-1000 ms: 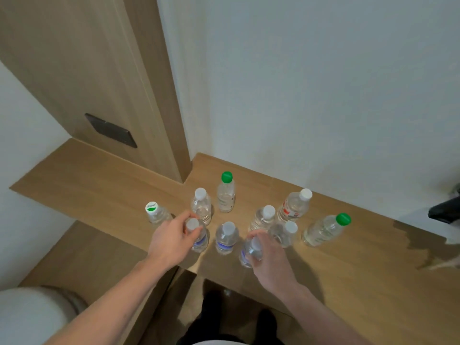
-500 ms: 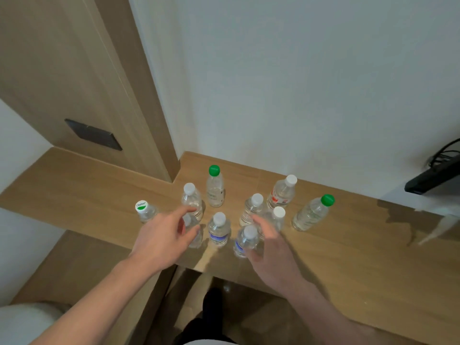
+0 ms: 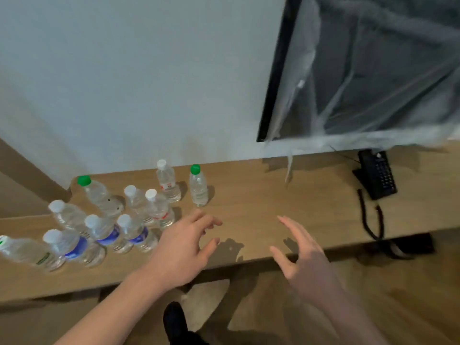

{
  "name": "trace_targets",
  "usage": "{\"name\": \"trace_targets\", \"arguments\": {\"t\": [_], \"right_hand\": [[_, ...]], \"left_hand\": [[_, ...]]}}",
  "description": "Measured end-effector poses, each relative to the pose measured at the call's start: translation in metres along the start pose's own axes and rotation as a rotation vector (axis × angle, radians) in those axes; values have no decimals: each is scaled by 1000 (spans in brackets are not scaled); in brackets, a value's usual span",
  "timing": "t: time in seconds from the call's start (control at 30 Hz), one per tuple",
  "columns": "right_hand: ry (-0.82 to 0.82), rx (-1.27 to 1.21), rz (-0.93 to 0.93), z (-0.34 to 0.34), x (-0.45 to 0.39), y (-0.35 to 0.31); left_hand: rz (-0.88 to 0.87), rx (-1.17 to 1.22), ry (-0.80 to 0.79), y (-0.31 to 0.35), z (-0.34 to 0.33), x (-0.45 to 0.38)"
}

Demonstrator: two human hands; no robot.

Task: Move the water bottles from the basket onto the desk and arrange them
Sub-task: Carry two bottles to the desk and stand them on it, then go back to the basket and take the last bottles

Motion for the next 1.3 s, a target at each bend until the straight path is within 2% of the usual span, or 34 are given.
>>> {"name": "trace_targets", "arguments": {"t": [0.17, 0.33, 0.47, 0.6, 0.9, 1.07, 1.2, 1.3], "right_hand": [[185, -7, -130, 104, 64, 109], [361, -24, -294, 172, 132, 193], [405, 35, -450, 218, 183, 234], [468, -25, -557, 263, 220, 268], [561, -97, -691, 368, 223, 349], [670, -109, -761, 421, 223, 392], [725, -159, -813, 448, 238, 425], [750, -153, -857, 477, 251, 456]], "left_hand": [[-259, -62, -178, 132, -74, -46], [-487, -129, -254, 254, -114, -81], [-623, -191, -282, 340, -140, -109], [-760, -183, -335, 422, -172, -138], [-932, -111, -434, 572, -235, -212], [-1029, -164, -478, 664, -264, -260], [-1101, -180, -541, 740, -281, -270], [-1150, -195, -531, 789, -301, -277]]}}
Point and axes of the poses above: each hand's wrist, its own x-axis away from the middle knuckle, its own z-axis out of the back of the hand, y = z × x, the point moved 6 cm from there along -x, towards the middle knuckle, and after that the axes turned 5 degrees about -x, right-handed, at the moved point
